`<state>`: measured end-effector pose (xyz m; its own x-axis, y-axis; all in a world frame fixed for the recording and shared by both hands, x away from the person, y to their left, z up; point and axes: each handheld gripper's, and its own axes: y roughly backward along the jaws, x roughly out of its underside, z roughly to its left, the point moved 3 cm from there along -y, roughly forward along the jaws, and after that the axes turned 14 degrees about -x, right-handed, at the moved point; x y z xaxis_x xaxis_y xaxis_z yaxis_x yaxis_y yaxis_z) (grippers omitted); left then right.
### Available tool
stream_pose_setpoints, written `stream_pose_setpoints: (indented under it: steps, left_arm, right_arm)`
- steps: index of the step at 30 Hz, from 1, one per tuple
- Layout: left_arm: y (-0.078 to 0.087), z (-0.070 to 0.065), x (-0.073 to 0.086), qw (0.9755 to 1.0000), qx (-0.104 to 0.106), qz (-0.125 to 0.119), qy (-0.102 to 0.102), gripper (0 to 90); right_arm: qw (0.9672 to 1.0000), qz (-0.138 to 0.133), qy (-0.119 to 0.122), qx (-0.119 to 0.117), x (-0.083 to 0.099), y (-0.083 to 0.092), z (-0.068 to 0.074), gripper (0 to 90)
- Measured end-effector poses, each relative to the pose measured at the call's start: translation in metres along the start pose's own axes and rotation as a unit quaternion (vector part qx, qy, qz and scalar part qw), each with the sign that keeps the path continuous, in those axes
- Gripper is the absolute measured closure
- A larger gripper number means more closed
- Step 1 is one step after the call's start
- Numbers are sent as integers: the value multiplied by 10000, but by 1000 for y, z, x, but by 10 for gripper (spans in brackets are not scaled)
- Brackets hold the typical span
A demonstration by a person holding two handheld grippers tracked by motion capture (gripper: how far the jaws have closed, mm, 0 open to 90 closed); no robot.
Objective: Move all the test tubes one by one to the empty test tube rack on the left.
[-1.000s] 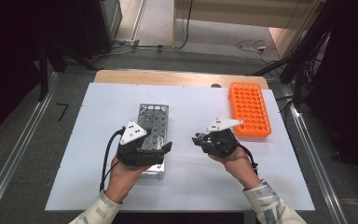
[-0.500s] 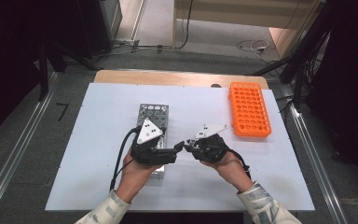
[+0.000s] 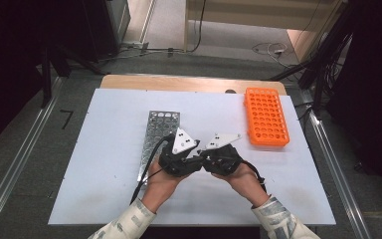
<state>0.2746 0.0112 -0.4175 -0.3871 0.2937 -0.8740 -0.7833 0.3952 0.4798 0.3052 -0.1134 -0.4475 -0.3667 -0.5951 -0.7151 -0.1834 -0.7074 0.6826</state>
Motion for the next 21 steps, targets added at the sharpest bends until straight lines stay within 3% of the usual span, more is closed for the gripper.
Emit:
stream_pose_setpoints:
  steps: [8,13,21]
  left_arm:
    - [-6,-3,2,9999,74,66,-28,735]
    - [-4,-3,2,10000,2,44,-75,750]
    - [-3,1,0,10000,3,69,12,761]
  right_arm:
    - [10000,-23,-58,-9,0,0,-2,728]
    - [10000,-24,-55,-30,0,0,-1,728]
    - [10000,-86,-20,-39,-1,3,0,699]
